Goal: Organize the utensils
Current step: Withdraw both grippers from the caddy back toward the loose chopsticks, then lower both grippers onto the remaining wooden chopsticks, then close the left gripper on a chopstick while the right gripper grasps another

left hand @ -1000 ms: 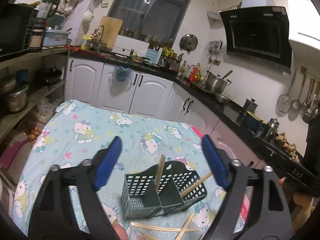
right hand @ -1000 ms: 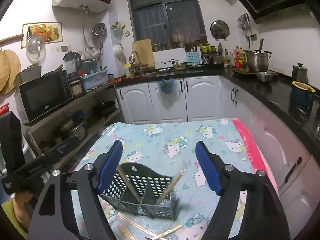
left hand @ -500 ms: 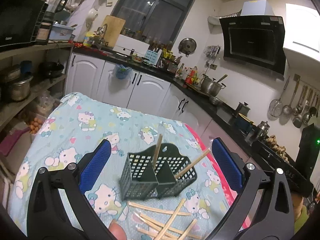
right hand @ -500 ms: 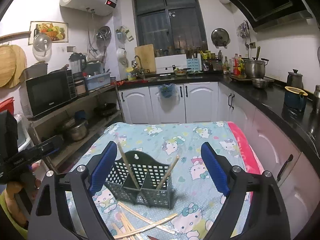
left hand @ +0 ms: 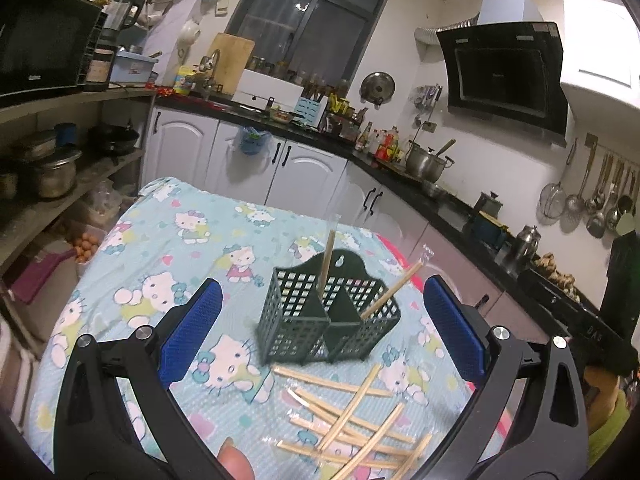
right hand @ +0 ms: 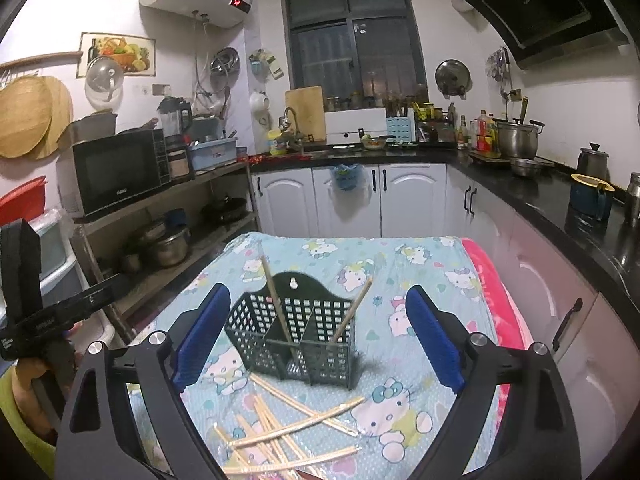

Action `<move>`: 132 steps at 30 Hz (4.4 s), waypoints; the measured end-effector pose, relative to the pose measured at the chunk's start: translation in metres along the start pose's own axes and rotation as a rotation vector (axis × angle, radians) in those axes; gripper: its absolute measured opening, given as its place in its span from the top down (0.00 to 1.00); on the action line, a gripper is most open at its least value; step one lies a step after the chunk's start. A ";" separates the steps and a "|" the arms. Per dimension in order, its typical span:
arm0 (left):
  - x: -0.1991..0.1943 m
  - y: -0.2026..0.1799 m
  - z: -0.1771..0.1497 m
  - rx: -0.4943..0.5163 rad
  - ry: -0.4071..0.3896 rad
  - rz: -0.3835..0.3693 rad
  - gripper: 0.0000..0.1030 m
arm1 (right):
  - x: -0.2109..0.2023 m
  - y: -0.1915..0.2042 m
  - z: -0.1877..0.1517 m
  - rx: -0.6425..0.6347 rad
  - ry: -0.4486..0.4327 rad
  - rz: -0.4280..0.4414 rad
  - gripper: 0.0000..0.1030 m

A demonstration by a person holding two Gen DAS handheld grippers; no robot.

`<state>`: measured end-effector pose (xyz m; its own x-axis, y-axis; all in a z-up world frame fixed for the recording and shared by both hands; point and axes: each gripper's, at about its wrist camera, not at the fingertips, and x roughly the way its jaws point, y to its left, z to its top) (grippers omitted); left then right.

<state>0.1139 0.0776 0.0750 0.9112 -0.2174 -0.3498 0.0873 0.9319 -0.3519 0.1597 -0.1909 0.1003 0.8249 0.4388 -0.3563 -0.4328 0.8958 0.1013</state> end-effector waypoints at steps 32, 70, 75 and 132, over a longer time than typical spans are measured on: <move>0.000 0.007 -0.093 0.015 0.217 -0.016 0.10 | -0.014 0.013 -0.066 -0.044 0.113 -0.020 0.16; 0.057 -0.004 -0.159 0.048 0.448 -0.099 0.37 | 0.037 -0.047 -0.139 0.029 0.329 -0.088 0.22; 0.062 -0.004 -0.163 0.060 0.466 -0.101 0.44 | 0.045 -0.054 -0.146 0.039 0.354 -0.081 0.25; 0.086 0.006 -0.171 0.088 0.488 -0.094 0.98 | 0.112 -0.055 -0.175 0.060 0.541 0.031 0.97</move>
<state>0.1238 0.0154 -0.1052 0.6051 -0.3919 -0.6930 0.2124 0.9184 -0.3339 0.2125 -0.2034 -0.1078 0.5003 0.3808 -0.7776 -0.4196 0.8922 0.1669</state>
